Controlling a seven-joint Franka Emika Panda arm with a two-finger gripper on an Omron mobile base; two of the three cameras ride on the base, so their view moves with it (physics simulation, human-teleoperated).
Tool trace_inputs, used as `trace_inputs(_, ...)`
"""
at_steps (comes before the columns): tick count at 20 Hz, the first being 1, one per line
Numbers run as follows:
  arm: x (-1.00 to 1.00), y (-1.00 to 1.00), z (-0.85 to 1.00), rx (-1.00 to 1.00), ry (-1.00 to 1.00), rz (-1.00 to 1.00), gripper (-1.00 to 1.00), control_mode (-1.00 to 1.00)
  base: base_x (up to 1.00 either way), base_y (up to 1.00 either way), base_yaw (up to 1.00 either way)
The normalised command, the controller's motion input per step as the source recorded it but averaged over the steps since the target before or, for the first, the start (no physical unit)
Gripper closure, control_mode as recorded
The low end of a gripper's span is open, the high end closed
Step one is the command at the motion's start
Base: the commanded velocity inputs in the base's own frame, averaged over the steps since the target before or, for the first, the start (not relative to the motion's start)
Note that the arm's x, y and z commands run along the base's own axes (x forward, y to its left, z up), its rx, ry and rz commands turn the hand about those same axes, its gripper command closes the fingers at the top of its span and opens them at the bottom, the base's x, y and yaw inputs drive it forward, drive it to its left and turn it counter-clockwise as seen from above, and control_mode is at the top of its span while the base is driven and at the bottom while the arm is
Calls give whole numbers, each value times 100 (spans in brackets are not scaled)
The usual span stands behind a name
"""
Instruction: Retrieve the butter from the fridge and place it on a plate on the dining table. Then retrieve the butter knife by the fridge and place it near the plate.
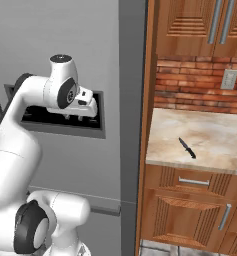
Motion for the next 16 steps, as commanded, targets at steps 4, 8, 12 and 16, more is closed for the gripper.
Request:
trace_inputs(4, -31, 0, 0, 1, 0, -8, -100, -100, 0, 0, 0)
trace_inputs(8, -79, 16, -16, 3, 0, -26, -100, -100, 0, 0, 0)
trace_inputs(12, -66, 63, -10, 0, 0, -20, -100, -100, 0, 0, 0)
trace_inputs(16, -1, 34, -1, 0, 0, -6, -100, -100, 0, 0, 0)
